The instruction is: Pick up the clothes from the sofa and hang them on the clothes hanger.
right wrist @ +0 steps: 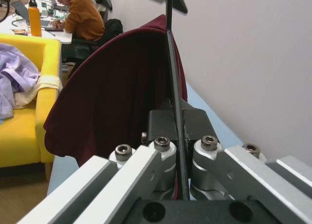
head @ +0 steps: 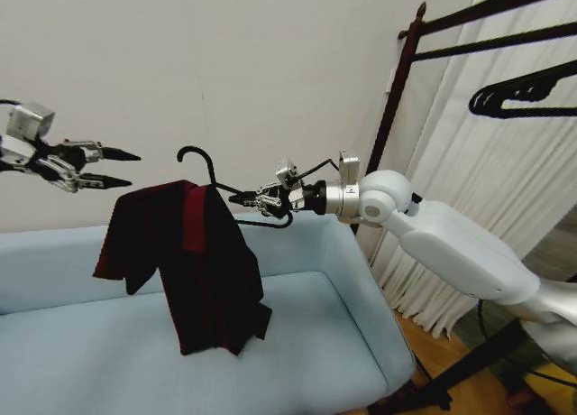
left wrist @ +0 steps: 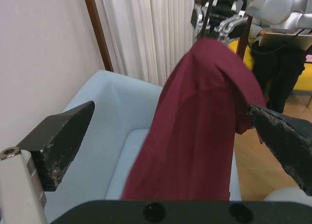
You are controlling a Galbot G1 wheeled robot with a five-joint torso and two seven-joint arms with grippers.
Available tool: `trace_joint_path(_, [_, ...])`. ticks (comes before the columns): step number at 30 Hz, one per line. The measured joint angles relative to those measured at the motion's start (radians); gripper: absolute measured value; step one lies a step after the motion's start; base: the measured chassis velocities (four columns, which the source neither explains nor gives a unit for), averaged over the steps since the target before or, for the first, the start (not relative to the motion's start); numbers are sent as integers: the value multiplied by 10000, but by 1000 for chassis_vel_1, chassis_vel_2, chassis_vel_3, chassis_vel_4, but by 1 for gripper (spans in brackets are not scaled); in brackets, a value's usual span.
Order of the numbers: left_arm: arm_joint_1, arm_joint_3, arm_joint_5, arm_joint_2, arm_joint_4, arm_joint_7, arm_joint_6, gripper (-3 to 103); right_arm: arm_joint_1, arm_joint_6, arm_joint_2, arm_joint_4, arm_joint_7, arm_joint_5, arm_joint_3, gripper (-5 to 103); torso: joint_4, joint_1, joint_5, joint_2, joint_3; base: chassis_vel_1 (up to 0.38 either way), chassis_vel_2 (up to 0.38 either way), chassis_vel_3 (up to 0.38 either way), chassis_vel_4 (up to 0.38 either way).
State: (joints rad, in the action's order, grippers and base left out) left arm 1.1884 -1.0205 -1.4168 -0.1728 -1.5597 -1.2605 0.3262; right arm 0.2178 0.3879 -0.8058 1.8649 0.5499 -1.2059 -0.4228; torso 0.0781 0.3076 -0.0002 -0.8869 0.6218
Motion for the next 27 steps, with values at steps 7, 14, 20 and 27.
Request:
trace_joint_path(7, [111, 91, 27, 274, -113, 139, 63, 100, 109, 3, 7, -14, -45, -91, 32, 2, -3, 0, 0, 0, -1, 0, 0, 0, 0])
trace_joint_path(14, [206, 110, 226, 385, -77, 70, 79, 96, 87, -24, 9, 27, -130, -122, 68, 2, -2, 0, 1, 0, 0, 0, 0, 0, 0])
trace_joint_path(20, [293, 128, 292, 412, -64, -25, 80, 76, 92, -24, -67, 81, -107, -173, 97, 2, -2, 0, 1, 0, -1, 0, 0, 0, 0])
trace_joint_path(27, [301, 132, 289, 436, -48, -111, 79, 48, 174, -23, -123, 90, -72, -238, 104, 2, -2, 0, 2, 0, 0, 0, 0, 0, 0])
